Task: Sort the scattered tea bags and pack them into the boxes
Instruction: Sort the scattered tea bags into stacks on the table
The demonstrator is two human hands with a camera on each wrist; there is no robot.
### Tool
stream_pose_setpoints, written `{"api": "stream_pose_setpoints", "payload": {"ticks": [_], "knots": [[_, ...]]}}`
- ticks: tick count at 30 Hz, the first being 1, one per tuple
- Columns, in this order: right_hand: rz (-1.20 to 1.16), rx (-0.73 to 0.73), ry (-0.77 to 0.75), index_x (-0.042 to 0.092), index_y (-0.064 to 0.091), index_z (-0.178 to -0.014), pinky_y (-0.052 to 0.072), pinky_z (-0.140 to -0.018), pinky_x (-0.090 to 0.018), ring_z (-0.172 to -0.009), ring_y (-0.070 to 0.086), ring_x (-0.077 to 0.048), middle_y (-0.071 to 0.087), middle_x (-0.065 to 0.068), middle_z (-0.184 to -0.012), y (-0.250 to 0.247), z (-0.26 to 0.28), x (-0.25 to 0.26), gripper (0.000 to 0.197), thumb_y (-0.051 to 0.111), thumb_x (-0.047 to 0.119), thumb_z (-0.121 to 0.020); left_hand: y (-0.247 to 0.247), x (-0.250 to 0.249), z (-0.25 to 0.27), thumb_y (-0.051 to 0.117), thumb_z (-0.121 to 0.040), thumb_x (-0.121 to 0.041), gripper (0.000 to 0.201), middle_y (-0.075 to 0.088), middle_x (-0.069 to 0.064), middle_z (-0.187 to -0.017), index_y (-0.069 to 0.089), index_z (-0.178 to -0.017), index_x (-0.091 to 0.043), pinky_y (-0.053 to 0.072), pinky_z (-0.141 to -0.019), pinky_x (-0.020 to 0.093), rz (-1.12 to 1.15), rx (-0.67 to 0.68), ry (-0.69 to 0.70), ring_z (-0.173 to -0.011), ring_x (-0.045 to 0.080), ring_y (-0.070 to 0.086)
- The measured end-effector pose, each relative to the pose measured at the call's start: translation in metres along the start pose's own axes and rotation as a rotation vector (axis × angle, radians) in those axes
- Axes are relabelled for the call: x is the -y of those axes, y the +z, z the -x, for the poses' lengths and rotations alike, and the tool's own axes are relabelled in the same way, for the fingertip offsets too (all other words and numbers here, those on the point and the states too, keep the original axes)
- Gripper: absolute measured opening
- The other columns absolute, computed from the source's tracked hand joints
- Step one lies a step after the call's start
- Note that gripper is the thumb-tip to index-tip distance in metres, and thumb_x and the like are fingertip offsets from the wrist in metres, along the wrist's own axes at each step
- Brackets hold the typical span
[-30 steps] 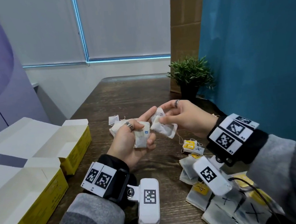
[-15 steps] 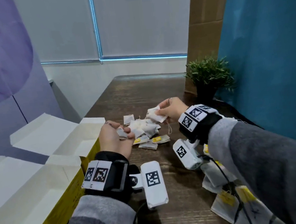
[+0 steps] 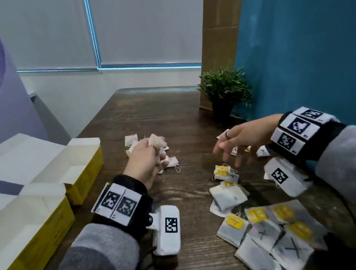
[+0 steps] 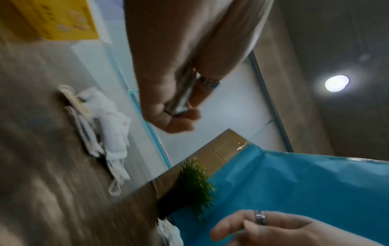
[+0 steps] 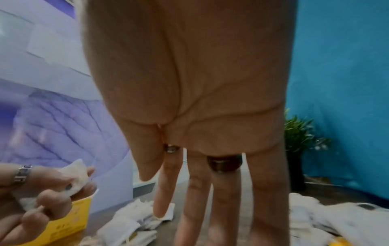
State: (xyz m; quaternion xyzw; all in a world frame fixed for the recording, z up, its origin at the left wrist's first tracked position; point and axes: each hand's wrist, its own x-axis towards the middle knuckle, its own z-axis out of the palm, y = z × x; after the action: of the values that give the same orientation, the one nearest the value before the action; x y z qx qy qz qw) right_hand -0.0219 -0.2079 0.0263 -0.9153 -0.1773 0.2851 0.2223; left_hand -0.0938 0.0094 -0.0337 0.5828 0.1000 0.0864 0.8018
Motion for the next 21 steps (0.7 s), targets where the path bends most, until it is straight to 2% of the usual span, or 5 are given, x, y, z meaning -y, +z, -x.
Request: {"api": "stream_pose_setpoints", "payload": {"ticks": [6,9,12,16,21], "knots": [[0.138,0.171,0.093,0.020,0.054,-0.120,0.054,-0.073,-0.030,-0.088,0.062,-0.015,0.062,0.005,-0.089,0.011,0.034,-0.048,0.033,0.063,0.023,-0.089,0.047,0.016,0.010,0.058,-0.087,-0.010,0.031,0.071,0.000,-0.098,0.052,-0.116,-0.020,0.032,-0.043,0.017,-0.811,0.437,-0.031,-0.066,0.014,0.043],[0.302,0.222,0.118,0.022,0.054,-0.123,0.049,-0.095,-0.034,-0.100,0.060,-0.016,0.063,0.006,-0.100,0.022,0.040,-0.057,0.048,0.073,0.032,-0.079,0.071,0.012,0.020,0.068,-0.082,-0.033,0.043,0.056,-0.004,-0.110,0.054,-0.122,-0.026,0.039,-0.073,0.020,-1.242,0.579,0.042,-0.091,0.011,0.050],[0.328,0.269,0.142,0.022,0.053,-0.114,0.048,-0.085,-0.030,-0.089,0.056,-0.013,0.059,0.005,-0.094,0.032,0.043,-0.064,0.048,0.078,0.029,-0.074,0.087,0.018,0.025,0.073,-0.074,-0.044,0.062,0.047,-0.004,-0.132,0.051,-0.128,-0.024,0.035,-0.091,0.023,-1.475,0.647,0.018,-0.119,0.015,0.045],[0.318,0.307,0.144,0.021,0.050,-0.102,0.048,-0.061,-0.019,-0.076,0.054,-0.010,0.056,0.006,-0.083,0.038,0.050,-0.069,0.044,0.081,0.018,-0.071,0.097,0.030,0.026,0.078,-0.072,-0.037,0.054,0.059,0.002,-0.122,0.059,-0.118,-0.016,0.043,-0.083,0.027,-1.619,0.654,0.054,-0.104,0.017,0.054],[0.537,0.216,0.073,0.023,0.058,-0.101,0.041,-0.056,-0.014,-0.065,0.050,0.001,0.056,0.015,-0.075,0.039,0.050,-0.068,0.035,0.079,0.025,-0.073,0.091,0.027,0.025,0.074,-0.076,-0.035,0.042,0.065,0.003,-0.114,0.066,-0.113,-0.017,0.044,-0.081,0.028,-1.581,0.612,0.053,-0.105,0.018,0.057]]}}
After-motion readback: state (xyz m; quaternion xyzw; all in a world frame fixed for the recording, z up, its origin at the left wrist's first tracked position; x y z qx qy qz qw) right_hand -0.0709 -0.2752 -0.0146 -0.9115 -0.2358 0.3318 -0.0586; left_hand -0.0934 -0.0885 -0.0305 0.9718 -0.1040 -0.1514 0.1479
